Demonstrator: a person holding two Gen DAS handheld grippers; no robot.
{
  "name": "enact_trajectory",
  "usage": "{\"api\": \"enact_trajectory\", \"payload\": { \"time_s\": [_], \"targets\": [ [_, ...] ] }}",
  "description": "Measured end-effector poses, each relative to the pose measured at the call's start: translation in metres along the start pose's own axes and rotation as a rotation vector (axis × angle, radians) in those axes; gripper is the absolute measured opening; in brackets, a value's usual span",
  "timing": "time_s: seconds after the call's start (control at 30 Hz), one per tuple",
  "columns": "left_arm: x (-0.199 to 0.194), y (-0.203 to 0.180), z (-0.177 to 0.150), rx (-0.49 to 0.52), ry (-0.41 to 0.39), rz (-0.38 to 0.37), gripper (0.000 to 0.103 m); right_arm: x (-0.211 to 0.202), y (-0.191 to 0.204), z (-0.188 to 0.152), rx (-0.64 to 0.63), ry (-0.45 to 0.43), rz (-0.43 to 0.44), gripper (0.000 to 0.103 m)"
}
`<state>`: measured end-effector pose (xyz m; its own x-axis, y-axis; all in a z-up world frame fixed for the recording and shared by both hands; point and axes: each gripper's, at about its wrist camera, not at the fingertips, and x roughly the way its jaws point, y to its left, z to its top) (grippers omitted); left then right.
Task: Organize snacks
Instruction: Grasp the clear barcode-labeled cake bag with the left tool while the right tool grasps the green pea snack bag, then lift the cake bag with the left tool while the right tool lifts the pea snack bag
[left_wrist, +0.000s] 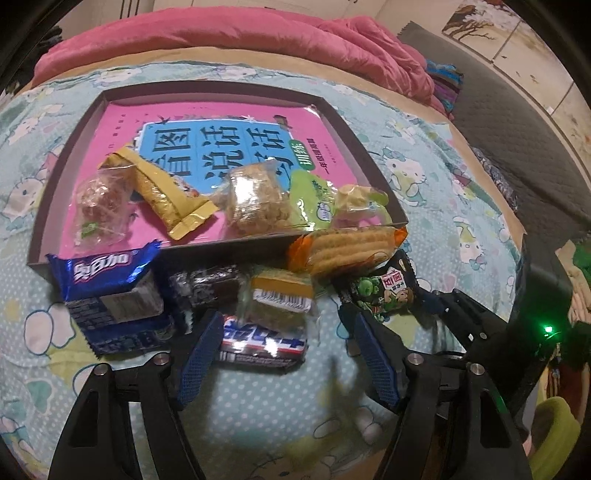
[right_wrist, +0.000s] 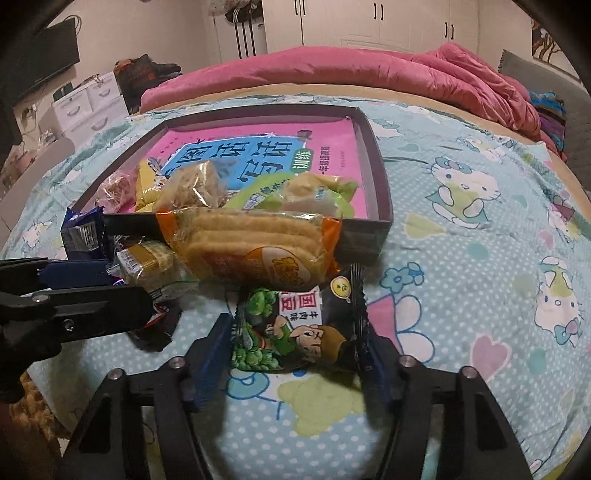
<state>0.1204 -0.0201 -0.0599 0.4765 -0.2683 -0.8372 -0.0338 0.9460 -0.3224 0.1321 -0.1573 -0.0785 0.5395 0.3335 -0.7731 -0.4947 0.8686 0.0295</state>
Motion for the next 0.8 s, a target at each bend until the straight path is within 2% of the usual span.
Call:
{"api": "enact_trajectory", "payload": {
  "time_s": [0.2,0.33,0.47,0.6,0.8],
  "targets": [
    [0.009,-0.007,0.005,0.029,0.013,0.021,0.062,-0.007,-0.015,0.001,0.066,0.004,0.051,0.052],
    [0.014,-0.010,0.006,0.030,0.023,0.011,0.062,-0.011,-0.024,0.000,0.104,0.006,0.067,0.051],
    [0.022,-0.017,0.006,0.061,0.025,0.047,0.052,-0.012,-0.026,0.000,0.118,0.008,0.078,0.050],
    [0.028,-0.016,0.007,0.048,0.032,0.058,0.044,-0.015,-0.030,0.000,0.139,0.007,0.094,0.048],
    [0.026,-0.014,0.005,0.066,0.022,0.048,0.041,-0.026,-0.041,-0.001,0.191,-0.013,0.116,0.047]
  ]
}}
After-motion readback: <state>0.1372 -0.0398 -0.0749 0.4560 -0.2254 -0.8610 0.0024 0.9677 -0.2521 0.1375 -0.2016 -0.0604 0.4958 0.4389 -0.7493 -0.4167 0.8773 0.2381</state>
